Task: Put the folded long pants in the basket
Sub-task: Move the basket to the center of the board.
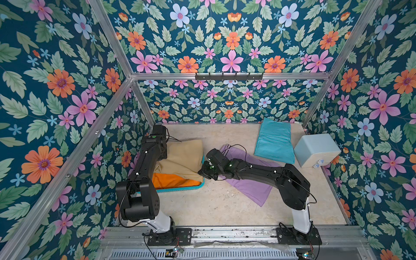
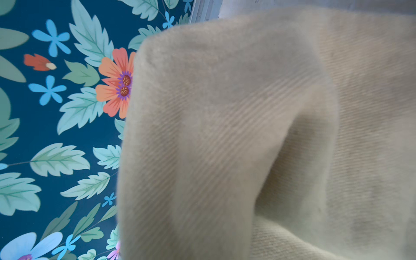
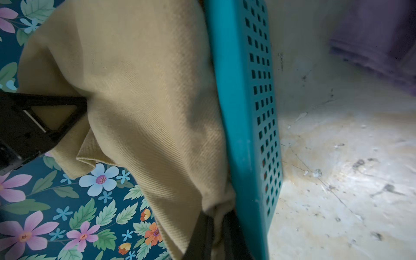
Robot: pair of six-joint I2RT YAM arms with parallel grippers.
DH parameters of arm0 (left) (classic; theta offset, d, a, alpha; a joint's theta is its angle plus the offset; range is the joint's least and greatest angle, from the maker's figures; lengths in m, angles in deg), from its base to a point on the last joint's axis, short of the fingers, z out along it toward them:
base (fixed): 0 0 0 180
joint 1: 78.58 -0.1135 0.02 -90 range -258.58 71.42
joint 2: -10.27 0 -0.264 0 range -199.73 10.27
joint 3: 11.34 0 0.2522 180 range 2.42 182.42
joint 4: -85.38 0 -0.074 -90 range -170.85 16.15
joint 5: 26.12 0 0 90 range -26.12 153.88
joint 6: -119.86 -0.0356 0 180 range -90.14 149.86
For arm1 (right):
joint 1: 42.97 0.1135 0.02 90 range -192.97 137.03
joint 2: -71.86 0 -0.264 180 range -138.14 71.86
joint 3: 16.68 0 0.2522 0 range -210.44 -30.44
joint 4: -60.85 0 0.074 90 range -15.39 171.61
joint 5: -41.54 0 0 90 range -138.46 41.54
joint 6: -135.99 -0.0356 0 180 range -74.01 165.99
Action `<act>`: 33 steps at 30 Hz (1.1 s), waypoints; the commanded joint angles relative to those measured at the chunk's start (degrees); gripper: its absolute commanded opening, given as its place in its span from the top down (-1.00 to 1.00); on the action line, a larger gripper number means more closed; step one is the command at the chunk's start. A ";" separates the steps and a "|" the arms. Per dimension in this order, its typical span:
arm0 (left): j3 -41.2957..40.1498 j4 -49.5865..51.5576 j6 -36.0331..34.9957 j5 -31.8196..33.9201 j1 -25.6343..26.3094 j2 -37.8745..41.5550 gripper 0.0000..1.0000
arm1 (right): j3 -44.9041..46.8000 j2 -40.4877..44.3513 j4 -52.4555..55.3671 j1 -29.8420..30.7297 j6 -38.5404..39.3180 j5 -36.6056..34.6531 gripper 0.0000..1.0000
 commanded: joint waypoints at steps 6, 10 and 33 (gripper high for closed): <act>-0.56 -2.45 0.46 5.05 -0.26 2.43 1.00 | -0.80 1.46 5.07 2.25 -0.33 -0.20 1.00; -1.81 0.06 2.18 5.30 -0.30 2.11 1.00 | 0.69 1.16 5.00 2.68 -0.54 0.23 1.00; -10.32 3.87 12.50 -15.73 0.90 6.43 1.00 | 18.45 12.54 6.66 -2.33 1.14 2.04 1.00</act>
